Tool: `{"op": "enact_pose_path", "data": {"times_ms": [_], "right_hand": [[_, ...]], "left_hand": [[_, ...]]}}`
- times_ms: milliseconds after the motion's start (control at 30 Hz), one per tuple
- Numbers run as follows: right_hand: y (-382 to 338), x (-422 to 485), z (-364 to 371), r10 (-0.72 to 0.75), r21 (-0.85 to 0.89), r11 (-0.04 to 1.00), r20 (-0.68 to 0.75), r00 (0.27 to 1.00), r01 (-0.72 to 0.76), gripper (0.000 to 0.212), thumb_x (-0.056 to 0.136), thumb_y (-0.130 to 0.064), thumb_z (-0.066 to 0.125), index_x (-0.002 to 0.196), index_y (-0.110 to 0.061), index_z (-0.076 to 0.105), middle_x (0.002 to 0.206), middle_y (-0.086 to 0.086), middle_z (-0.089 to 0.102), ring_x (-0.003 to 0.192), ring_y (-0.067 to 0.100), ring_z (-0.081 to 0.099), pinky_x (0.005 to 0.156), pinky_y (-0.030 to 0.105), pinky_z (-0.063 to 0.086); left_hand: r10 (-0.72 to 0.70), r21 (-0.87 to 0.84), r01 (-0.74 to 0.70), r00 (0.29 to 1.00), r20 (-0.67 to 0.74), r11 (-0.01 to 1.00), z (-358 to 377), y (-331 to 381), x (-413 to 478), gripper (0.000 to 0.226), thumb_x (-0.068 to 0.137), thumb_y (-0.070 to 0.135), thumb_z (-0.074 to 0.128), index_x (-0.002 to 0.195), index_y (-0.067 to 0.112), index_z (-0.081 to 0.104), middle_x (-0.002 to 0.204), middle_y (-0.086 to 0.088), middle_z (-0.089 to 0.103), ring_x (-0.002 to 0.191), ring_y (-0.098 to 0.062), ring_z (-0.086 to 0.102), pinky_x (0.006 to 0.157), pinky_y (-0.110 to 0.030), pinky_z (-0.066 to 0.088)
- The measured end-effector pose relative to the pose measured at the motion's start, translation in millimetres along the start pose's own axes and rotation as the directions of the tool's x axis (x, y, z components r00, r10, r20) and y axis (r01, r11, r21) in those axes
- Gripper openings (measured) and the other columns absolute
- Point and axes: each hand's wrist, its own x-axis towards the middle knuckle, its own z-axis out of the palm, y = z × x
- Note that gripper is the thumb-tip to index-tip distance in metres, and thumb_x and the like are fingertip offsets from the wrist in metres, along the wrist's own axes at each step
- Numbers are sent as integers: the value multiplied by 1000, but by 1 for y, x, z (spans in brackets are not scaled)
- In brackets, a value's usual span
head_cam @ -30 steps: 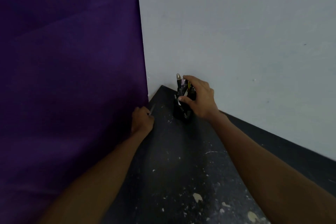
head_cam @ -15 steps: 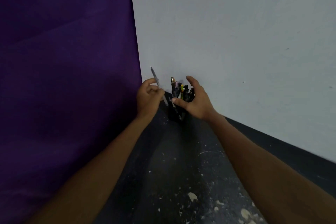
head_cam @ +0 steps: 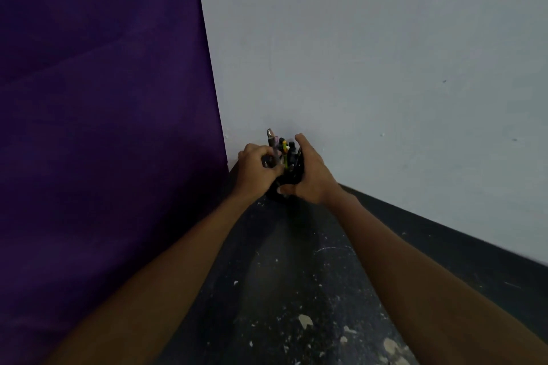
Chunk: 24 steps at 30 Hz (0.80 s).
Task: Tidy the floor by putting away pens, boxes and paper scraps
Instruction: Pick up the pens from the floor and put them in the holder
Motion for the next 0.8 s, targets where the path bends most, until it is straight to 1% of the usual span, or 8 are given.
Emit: {"op": "enact_pose_path", "data": {"times_ms": [133,200,267,367,500,567,633,800], "right_hand": [[0,-2,1,-46,-13,999,-42,998,46,107,74,-35,80,152,-13,11,157,7,22,144,24,23,116,42,26],[-1,-2,0,-87,-49,995,-50,995,84,100,79,-37,75,151,-11,12,157,9,22,143,25,23,117,40,25],[-3,-3,1,-116,-103,988,-40,992,112,98,80,-37,74,151,-10,11,157,10,20,144,25,20,117,38,22],[-4,-1,3,-122,-149,982,-26,992,117,99,81,-36,73,152,-10,8,160,10,9,147,26,10,119,42,18],[-1,1,5,-77,-147,986,-6,997,75,104,81,-33,74,152,-12,1,161,7,-3,148,23,1,120,39,13],[-1,2,4,-66,-135,989,-2,998,65,110,78,-33,77,152,-12,-1,161,8,-3,148,23,1,120,40,12],[-1,2,2,-47,-111,993,8,999,47,121,70,-32,83,152,-12,-3,161,7,-4,148,23,1,120,40,13],[-6,-5,-6,65,-129,990,89,994,-53,141,55,-26,92,152,-17,-10,160,2,-15,148,22,-4,118,37,13]], "left_hand": [[19,-139,-25,999,-44,990,-3,10,-3,4,80,20,73,77,18,73,78,2,68,74,-12,65,70,-36,55],[-2,-109,-3,999,-43,994,-1,12,-2,17,83,28,71,78,12,74,85,3,62,85,-9,58,77,-30,49],[-56,26,56,998,3,998,4,11,-1,29,87,38,64,87,11,75,104,0,44,104,-12,37,93,-23,35],[-124,163,107,988,94,981,7,9,0,39,90,46,55,91,12,73,112,0,35,111,-14,26,93,-20,25],[-131,163,112,985,109,980,12,4,4,34,87,47,60,84,16,74,107,-4,55,109,-19,46,89,-31,44],[-117,86,110,990,83,990,12,8,3,26,84,42,67,78,17,75,87,-5,70,82,-14,65,69,-29,54],[-134,30,133,990,52,991,6,15,-1,22,78,41,73,83,19,75,79,1,73,69,-8,66,61,-26,54],[-117,-19,119,990,81,993,-10,25,-5,55,66,53,78,113,27,69,110,3,71,95,-10,66,85,-33,56]]}}
